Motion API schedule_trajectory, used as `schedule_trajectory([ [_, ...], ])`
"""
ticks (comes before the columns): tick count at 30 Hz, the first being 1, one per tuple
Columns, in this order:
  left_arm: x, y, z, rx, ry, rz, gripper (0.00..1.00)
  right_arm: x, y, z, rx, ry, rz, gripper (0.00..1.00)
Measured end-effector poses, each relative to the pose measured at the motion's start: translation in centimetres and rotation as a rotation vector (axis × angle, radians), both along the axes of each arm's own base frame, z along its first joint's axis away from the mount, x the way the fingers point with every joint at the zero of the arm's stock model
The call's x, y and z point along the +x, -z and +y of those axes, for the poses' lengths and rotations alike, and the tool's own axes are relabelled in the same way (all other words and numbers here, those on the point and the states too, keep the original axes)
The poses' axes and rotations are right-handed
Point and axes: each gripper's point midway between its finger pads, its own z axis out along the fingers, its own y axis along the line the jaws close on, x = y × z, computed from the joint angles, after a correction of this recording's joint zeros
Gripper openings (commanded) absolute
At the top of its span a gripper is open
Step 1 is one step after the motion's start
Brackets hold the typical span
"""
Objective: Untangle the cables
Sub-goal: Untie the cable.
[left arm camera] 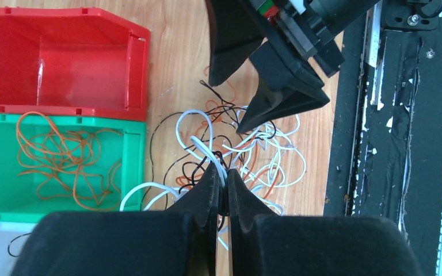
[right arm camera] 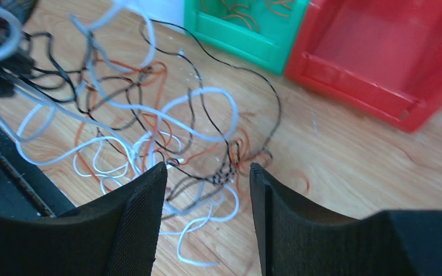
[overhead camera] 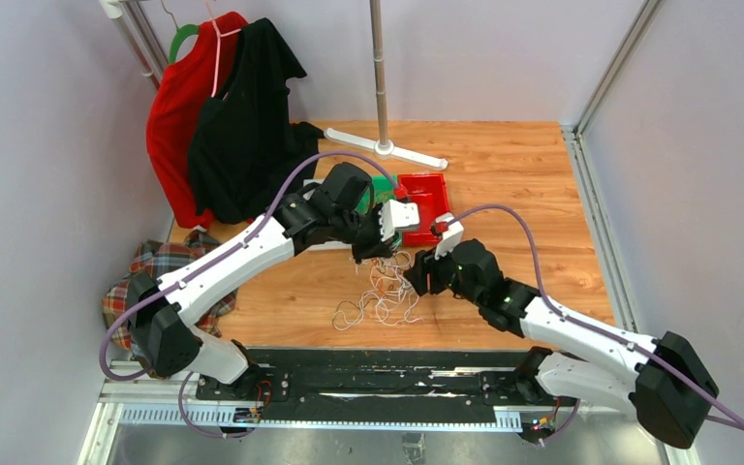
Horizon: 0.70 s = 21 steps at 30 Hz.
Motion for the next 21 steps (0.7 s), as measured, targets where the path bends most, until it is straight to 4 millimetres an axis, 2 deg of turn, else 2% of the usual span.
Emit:
schedule_trajectory([
  [8, -0.6, 0.0, 0.1, 0.004, 0.027, 0.015, 0.01, -0.1, -0.8, 3.7, 0.072, -0.153, -0.020, 0.56],
  [16, -0.7, -0.7, -0.2, -0.017, 0.041, 0.013, 0.01, -0.2, 0.8, 5.6, 0.088, -0.214, 0.030, 0.55],
  [19, -0.8, -0.7, -0.1, -0.012, 0.040, 0.020, 0.01, 0.1, 1.5, 6.3, 0.099, -0.214, 0.056, 0.47],
  [21, -0.6, -0.6, 0.2, -0.008, 0.031, 0.022, 0.01, 0.4, 1.7, 6.9, 0.118, -0.208, 0.075, 0.30],
])
